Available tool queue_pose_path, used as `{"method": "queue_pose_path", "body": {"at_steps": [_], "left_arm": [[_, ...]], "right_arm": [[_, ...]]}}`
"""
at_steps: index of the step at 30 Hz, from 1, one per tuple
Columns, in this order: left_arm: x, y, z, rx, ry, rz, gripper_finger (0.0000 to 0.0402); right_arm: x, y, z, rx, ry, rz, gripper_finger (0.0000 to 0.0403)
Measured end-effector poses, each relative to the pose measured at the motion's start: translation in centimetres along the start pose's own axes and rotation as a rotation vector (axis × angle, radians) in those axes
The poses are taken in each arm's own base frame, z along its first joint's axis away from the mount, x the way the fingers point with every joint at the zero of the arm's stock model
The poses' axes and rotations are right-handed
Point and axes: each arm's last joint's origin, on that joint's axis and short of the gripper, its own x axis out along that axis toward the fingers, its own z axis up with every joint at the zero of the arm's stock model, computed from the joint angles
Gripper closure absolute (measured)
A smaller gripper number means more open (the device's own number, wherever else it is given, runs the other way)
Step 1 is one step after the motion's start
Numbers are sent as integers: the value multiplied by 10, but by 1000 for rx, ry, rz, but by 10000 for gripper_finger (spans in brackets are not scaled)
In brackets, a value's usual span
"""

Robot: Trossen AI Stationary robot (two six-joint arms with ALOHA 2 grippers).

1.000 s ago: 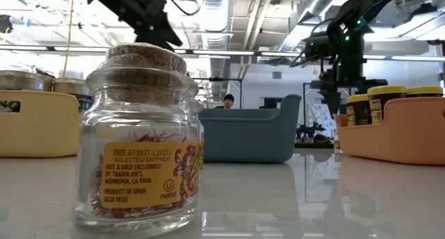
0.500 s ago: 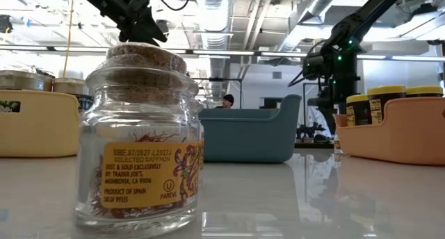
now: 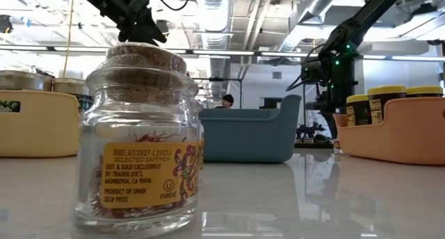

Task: Sort spices by type
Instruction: Put the brown seasoning bottle into the green bin

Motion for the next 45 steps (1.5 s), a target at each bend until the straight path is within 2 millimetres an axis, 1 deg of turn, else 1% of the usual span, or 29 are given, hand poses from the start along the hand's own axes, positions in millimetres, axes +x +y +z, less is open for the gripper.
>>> {"method": "queue_pose_path", "body": {"at_steps": [2,4,6,10,14,18,24,27,31,39,42,45], "left_arm": [[0,0,0,0,0,0,136],[0,0,0,-1,0,0,136],[0,0,0,-1,1,1,136],[0,0,0,-2,1,2,136],[0,0,0,-3,1,2,136],[0,0,0,-4,1,2,136],[0,0,0,-4,1,2,136],[0,0,0,-1,1,1,136],[0,0,0,0,2,1,136],[0,0,0,7,2,1,136],[0,0,0,6,2,1,136],[0,0,0,1,2,1,136]], "right_arm": [[0,0,0,-3,0,0,211],[0,0,0,-4,1,-1,220],[0,0,0,-9,0,0,252],[-1,0,0,-14,-3,2,279],[-9,-2,-1,-25,-4,6,307],[-13,-3,-4,-34,32,-15,318],[-15,2,-16,-92,93,-51,315],[-16,7,-19,-115,86,-44,301],[-16,10,-20,-160,76,-34,265],[-17,12,-23,-263,85,-35,148],[-17,13,-21,-268,69,-31,109],[-16,12,-17,-251,42,-16,78]]}}
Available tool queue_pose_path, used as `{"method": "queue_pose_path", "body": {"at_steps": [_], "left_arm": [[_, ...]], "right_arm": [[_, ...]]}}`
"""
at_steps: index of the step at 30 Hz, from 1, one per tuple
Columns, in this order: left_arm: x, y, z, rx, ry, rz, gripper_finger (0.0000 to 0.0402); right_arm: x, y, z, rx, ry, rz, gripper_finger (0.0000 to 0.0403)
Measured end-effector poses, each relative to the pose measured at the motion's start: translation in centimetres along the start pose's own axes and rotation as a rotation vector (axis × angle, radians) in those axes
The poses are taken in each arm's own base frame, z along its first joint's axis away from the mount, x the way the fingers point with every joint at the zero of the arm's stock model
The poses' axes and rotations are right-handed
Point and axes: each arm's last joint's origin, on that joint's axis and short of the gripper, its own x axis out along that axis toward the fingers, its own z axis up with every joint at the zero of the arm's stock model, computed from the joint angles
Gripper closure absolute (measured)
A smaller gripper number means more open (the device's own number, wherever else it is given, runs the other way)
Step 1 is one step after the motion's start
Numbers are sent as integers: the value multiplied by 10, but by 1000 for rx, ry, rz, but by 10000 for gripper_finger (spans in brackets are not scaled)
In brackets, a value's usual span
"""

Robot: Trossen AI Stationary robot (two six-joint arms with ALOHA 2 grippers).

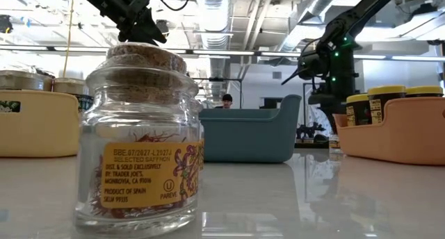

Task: Sort spices by type
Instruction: Put the brown seasoning bottle into the green bin

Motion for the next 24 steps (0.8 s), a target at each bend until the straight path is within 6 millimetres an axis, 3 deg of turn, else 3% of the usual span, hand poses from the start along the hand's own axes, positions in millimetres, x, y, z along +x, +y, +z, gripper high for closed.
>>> {"method": "queue_pose_path", "body": {"at_steps": [4,9,17,24], "left_arm": [[0,0,0,-12,0,-1,136],[0,0,0,-43,0,-2,136],[0,0,0,-51,1,-2,136],[0,0,-1,-55,14,-2,136]], "right_arm": [[1,-4,9,45,-61,23,50],[9,-13,18,131,-74,-11,47],[28,-15,31,164,-96,-8,70],[36,-11,31,160,-69,-18,112]]}}
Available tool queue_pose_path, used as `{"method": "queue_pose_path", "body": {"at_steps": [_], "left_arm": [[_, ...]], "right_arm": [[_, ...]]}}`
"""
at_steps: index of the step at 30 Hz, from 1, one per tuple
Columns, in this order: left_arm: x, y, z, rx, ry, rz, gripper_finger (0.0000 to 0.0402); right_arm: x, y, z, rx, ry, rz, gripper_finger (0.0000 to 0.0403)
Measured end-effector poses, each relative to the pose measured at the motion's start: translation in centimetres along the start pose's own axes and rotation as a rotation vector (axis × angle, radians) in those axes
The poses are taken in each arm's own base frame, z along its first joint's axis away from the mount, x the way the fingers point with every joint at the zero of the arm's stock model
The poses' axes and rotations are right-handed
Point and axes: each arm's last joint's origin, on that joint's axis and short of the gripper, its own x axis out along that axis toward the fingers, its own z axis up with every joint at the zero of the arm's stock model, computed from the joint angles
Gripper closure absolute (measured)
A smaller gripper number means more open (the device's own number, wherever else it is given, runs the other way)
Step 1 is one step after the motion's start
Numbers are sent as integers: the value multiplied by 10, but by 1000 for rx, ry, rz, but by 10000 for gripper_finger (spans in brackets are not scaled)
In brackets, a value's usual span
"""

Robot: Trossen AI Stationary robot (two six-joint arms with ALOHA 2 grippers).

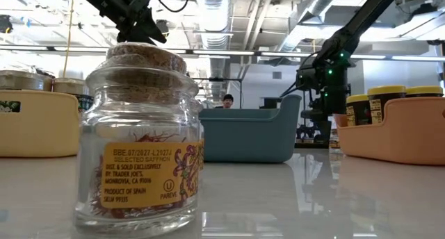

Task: Sort spices by type
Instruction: Put the brown seasoning bottle into the green bin

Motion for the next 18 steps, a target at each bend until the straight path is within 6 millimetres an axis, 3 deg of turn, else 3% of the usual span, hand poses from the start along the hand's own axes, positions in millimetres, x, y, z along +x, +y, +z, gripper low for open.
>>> {"method": "queue_pose_path", "body": {"at_steps": [8,18], "left_arm": [[0,0,-1,-2,8,0,136],[0,0,-1,-2,7,0,136]], "right_arm": [[0,-1,1,-1,-14,-11,193],[-5,1,-2,-35,-11,-10,195]]}}
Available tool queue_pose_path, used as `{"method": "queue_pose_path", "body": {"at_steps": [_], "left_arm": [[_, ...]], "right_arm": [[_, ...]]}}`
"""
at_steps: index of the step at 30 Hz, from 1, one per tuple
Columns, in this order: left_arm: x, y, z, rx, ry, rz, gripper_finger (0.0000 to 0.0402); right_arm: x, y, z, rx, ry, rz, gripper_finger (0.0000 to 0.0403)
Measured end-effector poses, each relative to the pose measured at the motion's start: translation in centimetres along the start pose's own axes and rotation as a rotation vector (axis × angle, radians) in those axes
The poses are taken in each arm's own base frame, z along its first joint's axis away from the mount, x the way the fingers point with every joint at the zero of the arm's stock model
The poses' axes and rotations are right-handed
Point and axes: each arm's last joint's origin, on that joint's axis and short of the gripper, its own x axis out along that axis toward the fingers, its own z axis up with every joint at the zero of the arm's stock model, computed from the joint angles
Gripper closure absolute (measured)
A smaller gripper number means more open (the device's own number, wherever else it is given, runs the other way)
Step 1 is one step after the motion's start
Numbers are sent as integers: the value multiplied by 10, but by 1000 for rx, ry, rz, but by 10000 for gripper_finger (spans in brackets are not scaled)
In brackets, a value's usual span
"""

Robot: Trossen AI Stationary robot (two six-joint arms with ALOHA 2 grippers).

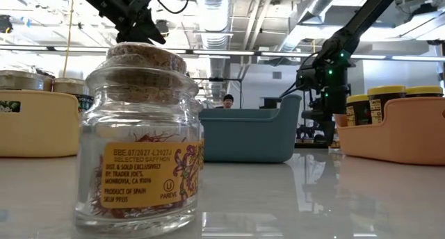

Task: Sort spices by type
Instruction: Put the brown seasoning bottle into the green bin

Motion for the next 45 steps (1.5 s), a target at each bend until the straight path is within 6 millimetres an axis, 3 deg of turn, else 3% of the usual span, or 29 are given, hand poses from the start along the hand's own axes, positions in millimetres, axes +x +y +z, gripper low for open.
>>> {"method": "queue_pose_path", "body": {"at_steps": [5,12,18,23,27,32,38,45], "left_arm": [[0,0,0,0,0,1,136],[0,0,0,13,1,1,136],[-11,1,-11,50,-116,3,136],[-25,1,-25,39,-238,3,136],[-37,2,-31,33,-262,2,136],[-49,2,-32,18,-287,-1,136],[-56,2,-33,10,-305,-3,136],[-59,2,-33,11,-315,-11,136]], "right_arm": [[-28,5,-4,-69,-71,43,195],[-103,20,5,-106,-258,162,195],[-168,65,12,-215,-405,299,195],[-189,116,16,-313,-422,356,195],[-179,155,24,-381,-383,343,195],[-144,189,33,-429,-272,290,195],[-83,209,39,-433,-144,200,195],[-42,224,39,-429,-88,184,195]]}}
